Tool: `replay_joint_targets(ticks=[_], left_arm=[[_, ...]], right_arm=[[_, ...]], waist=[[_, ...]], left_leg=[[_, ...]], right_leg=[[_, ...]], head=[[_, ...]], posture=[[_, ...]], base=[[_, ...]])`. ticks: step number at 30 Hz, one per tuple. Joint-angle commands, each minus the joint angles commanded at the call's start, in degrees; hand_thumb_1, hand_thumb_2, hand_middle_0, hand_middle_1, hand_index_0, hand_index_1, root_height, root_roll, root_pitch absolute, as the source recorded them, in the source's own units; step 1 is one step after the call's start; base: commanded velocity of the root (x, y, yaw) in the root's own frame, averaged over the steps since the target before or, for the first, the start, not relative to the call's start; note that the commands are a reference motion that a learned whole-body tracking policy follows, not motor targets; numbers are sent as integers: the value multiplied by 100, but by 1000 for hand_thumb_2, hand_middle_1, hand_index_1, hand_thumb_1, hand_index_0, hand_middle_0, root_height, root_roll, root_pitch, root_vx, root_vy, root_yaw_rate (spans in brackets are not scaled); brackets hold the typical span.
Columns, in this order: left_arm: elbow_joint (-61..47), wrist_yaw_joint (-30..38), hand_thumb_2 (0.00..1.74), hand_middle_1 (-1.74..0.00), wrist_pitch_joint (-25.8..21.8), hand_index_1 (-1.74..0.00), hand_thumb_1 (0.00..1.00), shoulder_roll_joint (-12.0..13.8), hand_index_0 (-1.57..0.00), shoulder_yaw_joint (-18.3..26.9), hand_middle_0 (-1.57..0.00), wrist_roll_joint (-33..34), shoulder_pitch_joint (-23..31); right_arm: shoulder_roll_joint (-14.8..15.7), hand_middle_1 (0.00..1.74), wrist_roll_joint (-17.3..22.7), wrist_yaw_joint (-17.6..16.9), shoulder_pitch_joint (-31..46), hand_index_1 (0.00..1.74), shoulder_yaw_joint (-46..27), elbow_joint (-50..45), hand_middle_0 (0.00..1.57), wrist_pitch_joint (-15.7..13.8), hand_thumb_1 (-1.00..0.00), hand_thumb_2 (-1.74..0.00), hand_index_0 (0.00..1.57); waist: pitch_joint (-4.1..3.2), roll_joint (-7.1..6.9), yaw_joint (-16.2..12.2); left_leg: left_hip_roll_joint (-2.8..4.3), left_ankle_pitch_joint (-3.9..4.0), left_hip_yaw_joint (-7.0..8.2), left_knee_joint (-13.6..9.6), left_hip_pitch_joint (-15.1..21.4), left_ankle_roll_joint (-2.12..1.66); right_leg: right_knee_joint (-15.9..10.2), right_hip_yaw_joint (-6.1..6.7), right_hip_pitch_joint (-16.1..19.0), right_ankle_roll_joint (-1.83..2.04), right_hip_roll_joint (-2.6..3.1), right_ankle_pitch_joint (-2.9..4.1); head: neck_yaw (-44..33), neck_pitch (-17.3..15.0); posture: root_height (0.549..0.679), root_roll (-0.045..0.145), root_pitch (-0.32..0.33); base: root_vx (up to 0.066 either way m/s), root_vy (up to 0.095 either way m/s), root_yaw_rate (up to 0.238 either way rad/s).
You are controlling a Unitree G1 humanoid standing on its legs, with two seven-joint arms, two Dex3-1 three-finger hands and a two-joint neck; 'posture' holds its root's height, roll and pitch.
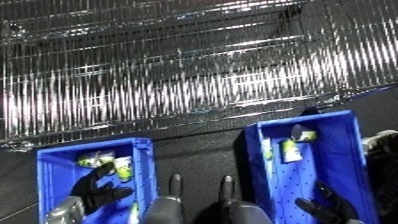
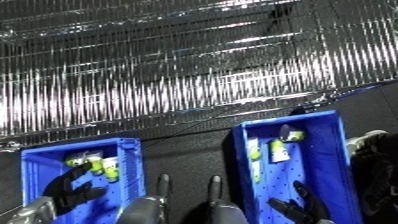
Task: Pick up the object and place it into the box
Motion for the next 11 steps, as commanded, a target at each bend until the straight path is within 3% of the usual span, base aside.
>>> replay_joint_targets(ticks=[6,11], left_arm=[[30,-112,0,0,44,0,0,9,0,49,0,-6,21],[65,-202,0,0,71,0,0,9,0,93,0,-22,41]], right_arm=[[12,0,-101,49,62,0,-56,72,0,25,0,0,0],[30,0,-194,89,101,0,-68,110,0,43,0,0,0]], waist=[[-123,10,-13],[-174,9,-35]], left_leg=[[88,5,77,0,9,-35],[121,-23,138,0,66,-30]], right_leg=[[-2,-27,7,44,-54,-7],[-2,-23,33,52,-73,-16]], head=[[-94,-15],[-202,-2]], posture=[[672,23,-12],[672,22,-16]], base=[[20,0,-33],[18,4,-27]])
